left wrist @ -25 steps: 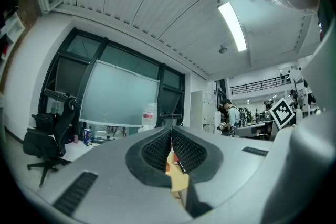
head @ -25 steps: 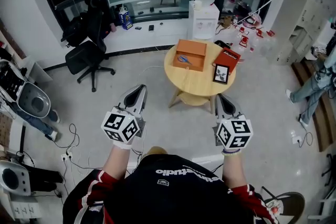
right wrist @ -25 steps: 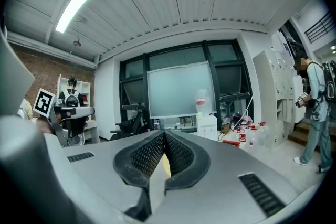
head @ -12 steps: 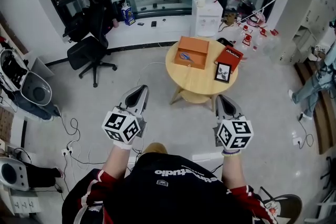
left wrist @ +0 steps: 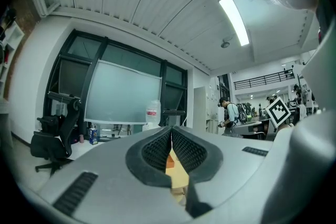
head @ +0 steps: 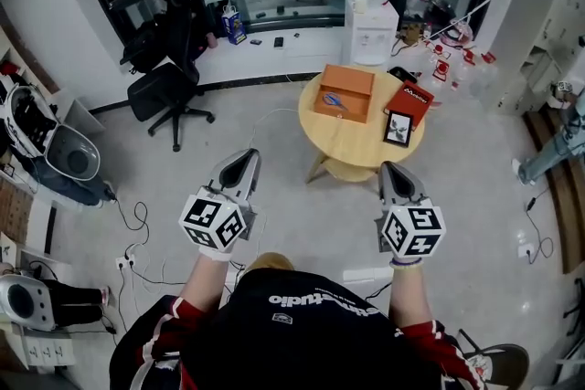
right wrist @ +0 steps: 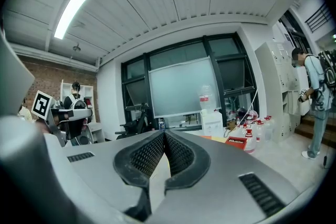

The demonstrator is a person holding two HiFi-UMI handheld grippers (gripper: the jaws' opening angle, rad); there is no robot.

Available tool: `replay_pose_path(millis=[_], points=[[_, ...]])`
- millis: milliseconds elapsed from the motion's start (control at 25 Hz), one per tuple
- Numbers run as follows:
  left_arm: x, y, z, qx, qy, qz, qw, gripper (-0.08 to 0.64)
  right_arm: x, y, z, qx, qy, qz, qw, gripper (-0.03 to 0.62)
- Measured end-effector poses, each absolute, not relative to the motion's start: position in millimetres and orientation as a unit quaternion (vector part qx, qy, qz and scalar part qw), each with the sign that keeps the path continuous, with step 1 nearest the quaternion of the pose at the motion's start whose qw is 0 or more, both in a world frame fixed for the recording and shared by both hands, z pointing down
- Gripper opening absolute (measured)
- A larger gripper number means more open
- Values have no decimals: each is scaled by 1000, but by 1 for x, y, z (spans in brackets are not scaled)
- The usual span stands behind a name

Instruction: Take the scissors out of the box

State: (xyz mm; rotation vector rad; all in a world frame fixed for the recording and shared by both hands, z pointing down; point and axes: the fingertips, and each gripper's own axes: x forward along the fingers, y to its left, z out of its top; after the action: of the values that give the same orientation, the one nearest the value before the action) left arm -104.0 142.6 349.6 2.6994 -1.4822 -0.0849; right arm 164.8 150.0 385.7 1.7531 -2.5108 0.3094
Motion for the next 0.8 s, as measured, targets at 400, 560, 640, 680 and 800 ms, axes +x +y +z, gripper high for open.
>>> replay_pose_path(millis=[400, 560, 640, 680, 800], points=[[-123, 133, 360, 869, -491, -32, 51, 21, 163, 141, 388, 573, -812, 105, 46, 28], [-124, 123, 365, 870, -490, -26, 56, 21, 164, 132, 391, 577, -807, 110, 58, 28], [-123, 114, 371, 870, -489, -22, 60, 21, 166, 124, 394, 578, -805, 113, 65, 28], [-122, 109, 373, 870, -488, -20, 61, 21, 168, 120, 396, 579, -804, 114, 68, 28], [-120, 88, 379, 871, -486, -18, 61, 21, 173, 106, 397, 585, -799, 113, 75, 28]])
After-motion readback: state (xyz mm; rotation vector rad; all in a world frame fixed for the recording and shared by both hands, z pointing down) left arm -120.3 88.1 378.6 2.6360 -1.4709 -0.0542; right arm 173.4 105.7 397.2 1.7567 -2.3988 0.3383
